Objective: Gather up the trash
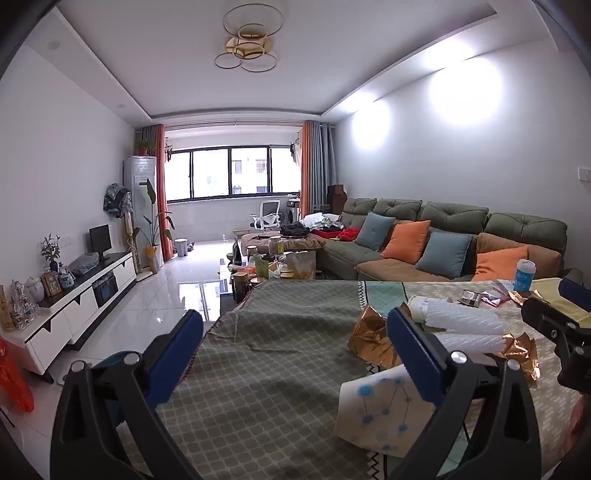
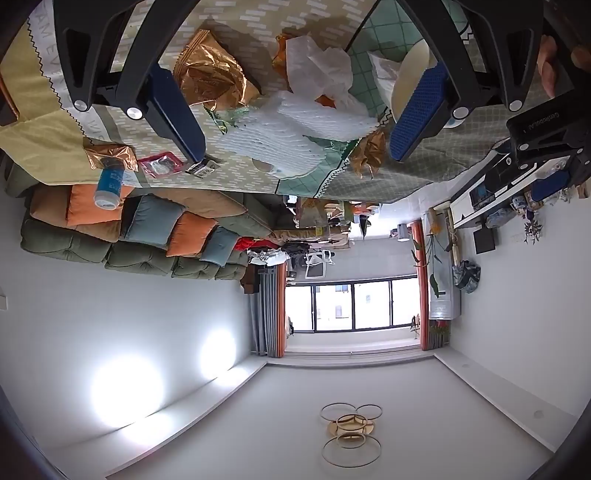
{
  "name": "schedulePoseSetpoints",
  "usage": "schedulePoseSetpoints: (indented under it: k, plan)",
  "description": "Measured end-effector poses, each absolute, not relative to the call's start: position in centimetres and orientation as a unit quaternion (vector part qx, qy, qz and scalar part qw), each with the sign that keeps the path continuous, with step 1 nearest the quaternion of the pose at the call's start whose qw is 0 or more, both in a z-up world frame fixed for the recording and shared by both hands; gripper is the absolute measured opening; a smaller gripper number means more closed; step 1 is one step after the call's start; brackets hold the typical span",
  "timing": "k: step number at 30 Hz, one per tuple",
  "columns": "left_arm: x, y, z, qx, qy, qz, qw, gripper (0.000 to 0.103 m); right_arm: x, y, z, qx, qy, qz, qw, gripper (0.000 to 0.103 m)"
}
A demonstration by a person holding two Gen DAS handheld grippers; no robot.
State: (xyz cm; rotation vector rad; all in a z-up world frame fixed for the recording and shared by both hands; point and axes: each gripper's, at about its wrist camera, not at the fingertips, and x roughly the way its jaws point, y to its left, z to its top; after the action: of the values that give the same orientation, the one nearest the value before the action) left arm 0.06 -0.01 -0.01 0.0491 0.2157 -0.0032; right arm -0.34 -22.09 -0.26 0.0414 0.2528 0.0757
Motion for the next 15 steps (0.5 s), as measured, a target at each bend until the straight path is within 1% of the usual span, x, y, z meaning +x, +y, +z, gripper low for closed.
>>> schedulePoseSetpoints:
  k: [15]
  plan:
    - [-0.5, 0.3, 0.3, 0.013, 0.098, 0.002, 0.995, 0.100, -0.4, -22.1, -0.2, 0.024, 0.123, 0.039, 0.991, 0.099]
